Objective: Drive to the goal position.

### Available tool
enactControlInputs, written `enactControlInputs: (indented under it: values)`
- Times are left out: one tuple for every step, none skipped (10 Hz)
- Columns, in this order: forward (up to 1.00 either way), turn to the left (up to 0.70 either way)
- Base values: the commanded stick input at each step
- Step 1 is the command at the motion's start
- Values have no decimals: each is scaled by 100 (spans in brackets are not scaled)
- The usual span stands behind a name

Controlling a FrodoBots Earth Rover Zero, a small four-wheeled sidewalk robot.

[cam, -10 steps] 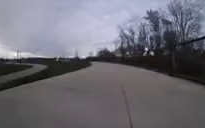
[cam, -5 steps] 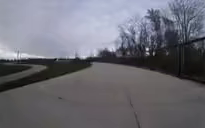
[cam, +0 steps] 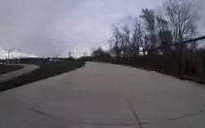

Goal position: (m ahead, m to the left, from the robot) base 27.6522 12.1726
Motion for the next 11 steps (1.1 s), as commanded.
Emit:
enactControlInputs:
  values:
    - [100, -3]
    - [100, -3]
    - [100, -3]
    - [100, -3]
    - [100, -3]
    - [100, -3]
    - [100, -3]
    - [100, -3]
    - [100, -3]
    - [100, -3]
    - [100, -3]
